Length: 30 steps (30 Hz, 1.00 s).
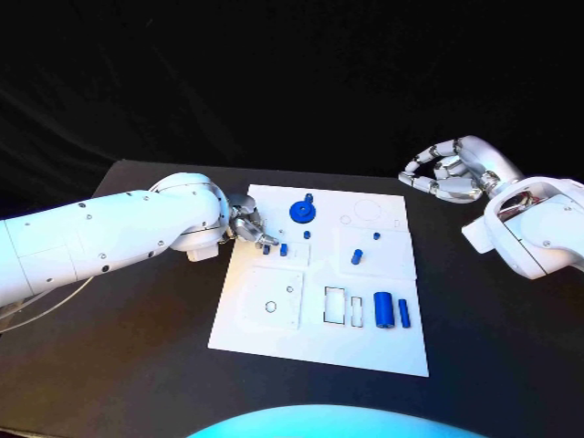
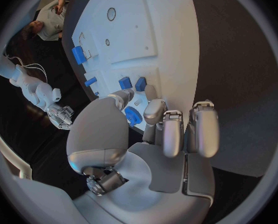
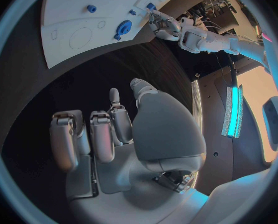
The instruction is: Assemble the parts on the task board
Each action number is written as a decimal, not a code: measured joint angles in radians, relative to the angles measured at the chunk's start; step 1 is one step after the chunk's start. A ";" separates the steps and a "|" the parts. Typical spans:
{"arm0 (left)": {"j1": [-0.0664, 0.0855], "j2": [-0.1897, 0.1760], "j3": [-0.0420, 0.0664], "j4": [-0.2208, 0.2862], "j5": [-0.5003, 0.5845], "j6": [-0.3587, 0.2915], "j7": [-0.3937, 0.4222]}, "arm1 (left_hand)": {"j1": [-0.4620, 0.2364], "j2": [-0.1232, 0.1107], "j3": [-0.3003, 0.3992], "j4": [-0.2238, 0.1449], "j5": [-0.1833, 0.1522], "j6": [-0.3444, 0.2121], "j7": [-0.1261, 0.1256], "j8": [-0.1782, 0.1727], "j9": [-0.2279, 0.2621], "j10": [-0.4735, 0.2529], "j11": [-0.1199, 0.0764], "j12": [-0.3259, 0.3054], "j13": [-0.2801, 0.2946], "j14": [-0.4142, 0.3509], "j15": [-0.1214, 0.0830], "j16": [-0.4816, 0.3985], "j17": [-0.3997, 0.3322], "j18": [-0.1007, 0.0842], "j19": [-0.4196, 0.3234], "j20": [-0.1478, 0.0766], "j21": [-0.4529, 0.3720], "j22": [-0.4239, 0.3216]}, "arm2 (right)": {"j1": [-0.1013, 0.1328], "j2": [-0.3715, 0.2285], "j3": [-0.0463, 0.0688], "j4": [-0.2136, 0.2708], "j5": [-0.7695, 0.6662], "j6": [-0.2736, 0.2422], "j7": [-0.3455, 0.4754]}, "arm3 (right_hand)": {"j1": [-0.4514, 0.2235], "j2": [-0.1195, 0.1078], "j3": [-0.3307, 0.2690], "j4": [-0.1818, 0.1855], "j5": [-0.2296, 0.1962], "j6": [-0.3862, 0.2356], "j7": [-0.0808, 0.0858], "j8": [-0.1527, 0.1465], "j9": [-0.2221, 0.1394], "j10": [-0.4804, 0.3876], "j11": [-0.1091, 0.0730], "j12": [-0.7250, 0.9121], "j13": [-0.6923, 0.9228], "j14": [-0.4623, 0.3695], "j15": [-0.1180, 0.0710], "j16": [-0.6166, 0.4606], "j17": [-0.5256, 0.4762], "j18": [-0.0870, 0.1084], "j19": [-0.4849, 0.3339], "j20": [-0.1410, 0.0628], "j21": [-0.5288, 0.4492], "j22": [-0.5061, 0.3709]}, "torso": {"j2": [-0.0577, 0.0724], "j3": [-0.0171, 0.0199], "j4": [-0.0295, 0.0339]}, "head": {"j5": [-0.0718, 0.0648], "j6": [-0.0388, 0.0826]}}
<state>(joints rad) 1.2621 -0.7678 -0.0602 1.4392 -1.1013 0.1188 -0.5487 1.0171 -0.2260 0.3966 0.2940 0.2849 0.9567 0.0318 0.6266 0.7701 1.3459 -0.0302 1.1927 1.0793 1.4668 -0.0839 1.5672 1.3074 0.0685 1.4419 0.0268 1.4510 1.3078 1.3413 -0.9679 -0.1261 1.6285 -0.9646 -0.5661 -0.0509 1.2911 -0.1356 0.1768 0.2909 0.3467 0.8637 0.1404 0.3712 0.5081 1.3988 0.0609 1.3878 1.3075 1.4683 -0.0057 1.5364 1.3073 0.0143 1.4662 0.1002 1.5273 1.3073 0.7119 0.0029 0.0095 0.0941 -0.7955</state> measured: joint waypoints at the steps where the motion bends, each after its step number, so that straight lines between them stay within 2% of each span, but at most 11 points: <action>1: 0.000 0.000 0.000 -0.001 0.002 -0.003 0.000 | -0.004 -0.001 -0.007 0.001 0.000 0.000 0.000 0.000 0.000 0.000 0.000 0.000 0.000 0.000 0.000 0.000 0.000 0.000 0.000 0.000 0.000 0.000 | 0.000 0.000 0.000 0.000 0.000 0.000 0.000 | 0.000 0.000 0.000 0.000 0.000 0.000 0.000 0.000 0.000 0.000 0.000 0.000 0.000 0.000 0.000 0.000 0.000 0.000 0.000 0.000 0.000 0.000 | 0.000 0.0001 0.0001 | 0.000 0.000; 8: -0.002 -0.008 0.001 0.001 0.021 -0.067 0.018 | -0.023 0.015 -0.033 -0.001 0.000 -0.008 0.008 -0.012 -0.001 -0.014 0.005 -0.024 -0.030 0.000 0.000 -0.003 0.000 0.000 -0.002 -0.002 -0.009 0.000 | 0.000 0.000 0.000 -0.002 0.000 -0.002 0.001 | 0.000 0.000 0.000 0.000 0.000 0.000 0.000 0.000 0.000 0.000 0.000 0.000 0.000 0.000 0.000 0.000 0.000 0.000 0.000 0.000 0.000 0.000 | 0.000 0.0005 -0.0001 | -0.001 0.002; 10: -0.002 -0.011 0.001 0.003 0.031 -0.100 0.032 | -0.023 0.015 -0.048 -0.001 0.000 -0.040 0.023 -0.029 -0.005 -0.068 0.013 -0.091 -0.105 0.000 0.000 -0.012 0.000 0.000 -0.021 -0.002 -0.029 -0.019 | 0.000 0.000 0.000 -0.002 0.000 -0.002 0.001 | 0.000 0.000 0.000 0.000 0.000 0.000 0.000 0.000 0.000 0.000 0.000 0.000 0.000 0.000 0.000 0.000 0.000 0.000 0.000 0.000 0.000 0.000 | 0.000 0.0006 -0.0003 | -0.001 0.002; 12: -0.002 -0.014 0.001 0.006 0.046 -0.137 0.059 | -0.005 0.025 -0.065 -0.001 0.005 -0.091 0.045 -0.059 -0.016 -0.150 0.033 -0.185 -0.209 -0.001 0.022 -0.039 0.000 0.001 -0.068 0.006 -0.077 -0.095 | 0.000 0.000 0.000 -0.002 0.000 -0.002 0.001 | 0.000 0.000 0.000 0.000 0.000 0.000 0.000 0.000 0.000 0.000 0.000 0.000 0.000 0.000 0.000 0.000 0.000 0.000 0.000 0.000 0.000 0.001 | 0.000 0.0009 -0.0003 | -0.003 0.003; 13: -0.002 -0.015 0.002 0.008 0.055 -0.156 0.077 | 0.025 0.029 -0.064 -0.002 0.005 -0.124 0.061 -0.075 -0.022 -0.226 0.049 -0.262 -0.289 -0.001 0.038 -0.088 0.000 0.026 -0.127 0.017 -0.142 -0.192 | 0.000 0.000 0.000 -0.003 0.000 -0.003 0.001 | 0.000 0.000 0.000 0.000 0.000 -0.002 -0.002 0.000 0.000 0.000 0.000 0.000 0.000 0.000 0.000 0.000 0.000 0.000 0.000 0.000 -0.005 0.001 | 0.000 0.0011 -0.0004 | -0.004 0.004; 14: -0.002 -0.016 0.002 0.010 0.064 -0.175 0.099 | 0.053 0.030 -0.064 -0.002 0.005 -0.149 0.075 -0.088 -0.028 -0.273 0.062 -0.307 -0.329 -0.001 0.048 -0.126 0.000 0.041 -0.167 0.027 -0.189 -0.257 | 0.000 0.000 0.000 -0.003 0.000 -0.003 0.001 | 0.000 0.000 0.000 0.000 0.000 -0.004 -0.004 0.000 0.000 0.000 0.000 0.000 0.000 0.000 0.000 0.000 0.000 0.000 0.000 0.000 -0.005 0.001 | 0.000 0.0011 -0.0005 | -0.005 0.004; 17: -0.002 -0.017 0.002 0.019 0.092 -0.241 0.187 | 0.100 0.030 -0.060 -0.006 0.005 -0.186 0.096 -0.106 -0.041 -0.329 0.080 -0.357 -0.371 -0.014 0.065 -0.175 -0.013 0.043 -0.212 0.043 -0.248 -0.335 | 0.000 -0.001 0.000 -0.004 0.000 -0.003 0.001 | -0.004 -0.004 0.000 0.000 0.000 -0.004 -0.004 0.000 0.000 0.000 0.000 0.000 0.000 0.000 0.000 0.000 0.000 0.000 0.000 0.000 -0.005 0.001 | 0.000 0.0011 -0.0006 | -0.010 0.008; 20: -0.002 -0.015 0.002 0.030 0.100 -0.296 0.280 | 0.263 0.009 0.006 -0.071 0.010 -0.233 0.121 -0.138 -0.069 -0.430 0.105 -0.436 -0.422 -0.093 0.087 -0.274 -0.136 0.086 -0.319 0.060 -0.370 -0.494 | 0.000 -0.001 0.000 -0.005 0.000 -0.004 0.002 | -0.004 -0.004 0.000 0.000 0.000 -0.004 -0.004 0.000 0.000 0.000 0.000 -0.004 0.000 0.000 0.000 0.000 0.001 0.000 0.000 0.000 -0.005 0.001 | 0.000 0.0011 -0.0006 | -0.014 0.010; 23: -0.002 -0.007 0.001 0.042 0.082 -0.347 0.375 | 0.356 -0.019 0.071 -0.092 0.010 -0.249 0.130 -0.168 -0.111 -0.475 0.119 -0.512 -0.490 -0.169 0.101 -0.358 -0.243 0.090 -0.379 0.079 -0.448 -0.582 | 0.000 -0.002 0.000 -0.006 0.000 -0.004 0.004 | -0.004 -0.004 0.000 0.000 0.000 -0.004 -0.004 0.000 0.000 -0.006 -0.005 -0.016 0.000 0.000 0.000 -0.007 0.001 0.000 0.000 0.000 -0.017 0.001 | 0.001 0.0007 -0.0004 | -0.017 0.012; 25: -0.002 0.003 -0.001 0.044 0.048 -0.375 0.432 | 0.387 -0.035 0.099 -0.097 0.010 -0.249 0.130 -0.178 -0.137 -0.483 0.122 -0.552 -0.534 -0.192 0.105 -0.388 -0.287 0.101 -0.386 0.082 -0.465 -0.598 | 0.000 -0.001 0.000 -0.007 0.001 -0.005 0.006 | -0.004 -0.004 0.002 -0.002 0.000 -0.008 0.000 0.000 0.001 -0.025 -0.002 -0.033 0.000 0.000 0.000 -0.012 0.001 0.000 0.000 0.000 -0.027 0.001 | 0.001 0.0006 -0.0004 | -0.019 0.012; 30: -0.005 0.025 -0.006 0.035 -0.056 -0.410 0.511 | 0.420 -0.058 0.131 -0.106 0.003 -0.234 0.130 -0.195 -0.181 -0.483 0.122 -0.612 -0.606 -0.179 0.105 -0.373 -0.295 0.102 -0.346 0.085 -0.421 -0.540 | 0.000 0.000 -0.001 -0.008 0.001 -0.005 0.010 | -0.004 -0.004 0.003 -0.003 0.000 -0.012 -0.003 0.000 0.001 -0.039 -0.003 -0.049 0.000 0.000 0.000 -0.015 0.001 0.000 0.000 0.000 -0.038 0.001 | 0.001 0.0001 -0.0004 | -0.022 0.014</action>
<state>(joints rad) 1.2567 -0.7427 -0.0662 1.4747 -1.1578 -0.2913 -0.0379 1.4370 -0.2840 0.5278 0.1881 0.2879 0.7232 0.1620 0.4316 0.5890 0.8630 0.0913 0.5806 0.4734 1.2882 0.0208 1.1940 1.0125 0.1700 1.0959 0.1120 1.0296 0.7673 1.3412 -0.9678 -0.1266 1.6204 -0.9638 -0.5712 -0.0406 1.2871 -0.1397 0.1797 0.2880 0.3467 0.8518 0.1376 0.3712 0.5093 1.3600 0.0581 1.3388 1.3073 1.4683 -0.0057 1.5211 1.3080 0.0143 1.4662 0.1003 1.4889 1.3080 0.7126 0.0030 0.0091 0.0724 -0.7819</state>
